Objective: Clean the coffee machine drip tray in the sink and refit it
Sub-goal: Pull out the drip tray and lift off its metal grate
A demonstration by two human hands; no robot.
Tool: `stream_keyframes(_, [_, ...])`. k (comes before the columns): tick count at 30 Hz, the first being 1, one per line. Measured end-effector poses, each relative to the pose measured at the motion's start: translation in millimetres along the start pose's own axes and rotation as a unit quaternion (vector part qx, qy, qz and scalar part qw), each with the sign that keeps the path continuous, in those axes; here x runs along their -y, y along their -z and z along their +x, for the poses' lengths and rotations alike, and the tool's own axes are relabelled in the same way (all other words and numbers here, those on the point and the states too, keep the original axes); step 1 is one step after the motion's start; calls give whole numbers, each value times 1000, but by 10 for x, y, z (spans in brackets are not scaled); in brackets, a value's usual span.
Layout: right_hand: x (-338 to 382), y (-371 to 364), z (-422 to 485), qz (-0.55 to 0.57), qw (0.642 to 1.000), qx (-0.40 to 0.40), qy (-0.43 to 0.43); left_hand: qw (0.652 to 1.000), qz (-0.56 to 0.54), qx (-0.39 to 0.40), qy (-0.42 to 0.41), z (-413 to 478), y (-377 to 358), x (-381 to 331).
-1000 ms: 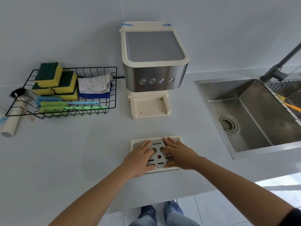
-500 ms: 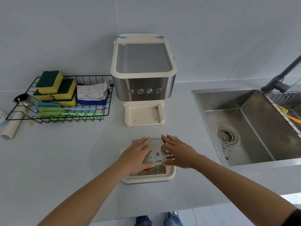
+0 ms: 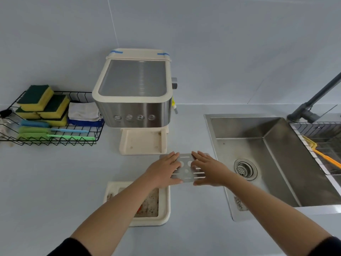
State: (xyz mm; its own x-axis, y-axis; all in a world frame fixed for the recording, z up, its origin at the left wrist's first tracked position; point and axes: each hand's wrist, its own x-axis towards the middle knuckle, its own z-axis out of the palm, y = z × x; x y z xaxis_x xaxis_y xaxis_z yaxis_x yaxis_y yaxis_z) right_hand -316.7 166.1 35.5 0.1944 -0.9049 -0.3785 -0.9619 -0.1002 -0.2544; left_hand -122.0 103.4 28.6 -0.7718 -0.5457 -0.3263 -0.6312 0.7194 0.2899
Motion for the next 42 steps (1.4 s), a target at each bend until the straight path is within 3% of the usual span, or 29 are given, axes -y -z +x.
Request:
stream_keyframes(12, [-391,-188,128,14,999,48,-8,998,-38,43,35,454,-293,-152])
stream_keyframes(19, [-379,-240,143,15,999,49,5,997,-54,29,54,485,-402,-140])
stream_keyframes(32, [-351,-292,127,-30,996,81,-35,993,46,40,101,390,-387,-181])
stream_keyframes(42, [38,-225,65,92,995,33,-37,985,-13,9,170,-75,-193,-49])
